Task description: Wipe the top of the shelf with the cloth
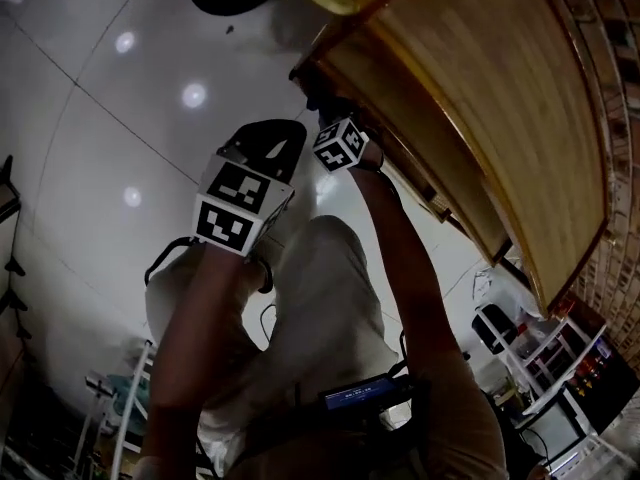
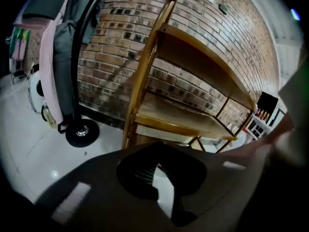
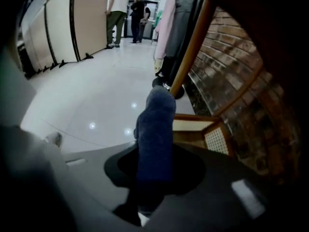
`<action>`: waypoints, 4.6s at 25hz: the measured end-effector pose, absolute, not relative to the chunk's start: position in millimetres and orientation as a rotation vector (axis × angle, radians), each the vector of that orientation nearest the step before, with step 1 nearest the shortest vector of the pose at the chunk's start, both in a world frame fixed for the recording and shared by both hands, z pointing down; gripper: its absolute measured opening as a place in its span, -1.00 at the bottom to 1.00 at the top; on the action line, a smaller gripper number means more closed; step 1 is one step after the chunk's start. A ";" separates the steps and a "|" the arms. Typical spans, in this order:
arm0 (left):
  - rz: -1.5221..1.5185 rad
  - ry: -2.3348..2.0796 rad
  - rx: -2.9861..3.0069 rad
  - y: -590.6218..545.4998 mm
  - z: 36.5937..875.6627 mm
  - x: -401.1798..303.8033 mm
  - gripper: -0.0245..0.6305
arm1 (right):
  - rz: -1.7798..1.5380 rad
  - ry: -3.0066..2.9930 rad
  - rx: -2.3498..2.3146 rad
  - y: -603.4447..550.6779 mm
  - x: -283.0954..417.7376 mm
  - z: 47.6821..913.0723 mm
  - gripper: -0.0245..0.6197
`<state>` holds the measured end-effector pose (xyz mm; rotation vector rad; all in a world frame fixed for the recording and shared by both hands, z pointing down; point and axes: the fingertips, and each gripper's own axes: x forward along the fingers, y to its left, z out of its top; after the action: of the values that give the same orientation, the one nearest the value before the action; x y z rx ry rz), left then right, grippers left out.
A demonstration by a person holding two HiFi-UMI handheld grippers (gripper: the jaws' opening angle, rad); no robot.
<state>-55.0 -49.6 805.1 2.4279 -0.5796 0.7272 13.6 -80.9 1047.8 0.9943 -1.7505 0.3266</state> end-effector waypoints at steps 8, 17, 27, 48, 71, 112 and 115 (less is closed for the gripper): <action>0.875 -0.492 2.527 -53.6 803.9 -45.7 -0.91 | 0.284 -1.883 0.971 -158.3 -13.1 1074.8 -0.67; 0.963 -0.510 2.461 -20.4 816.4 -71.5 -0.91 | 0.321 -1.866 0.906 -154.0 -22.7 1080.8 -0.63; 1.000 -0.458 2.505 -19.7 830.5 -63.9 -0.91 | 0.398 -1.910 0.948 -155.2 -11.7 1094.2 -0.61; 1.075 -0.325 2.528 -6.4 852.6 -27.6 -0.91 | 0.568 -1.580 1.032 122.1 216.6 1110.2 -0.62; 1.072 -0.318 2.550 -26.3 865.3 -12.0 -0.91 | 0.658 -1.142 1.129 248.7 341.1 1120.6 -0.55; 0.574 -1.093 2.215 57.4 457.1 -299.5 -0.91 | 0.469 -1.951 1.568 115.9 75.9 335.8 -0.67; 0.576 -0.979 2.353 29.0 395.0 -264.1 -0.91 | 0.439 -1.966 1.727 99.4 94.6 283.1 -0.67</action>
<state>-264.1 29.0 395.0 2.3527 -0.9793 0.5759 94.6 99.4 283.1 1.7266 -1.9663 0.4388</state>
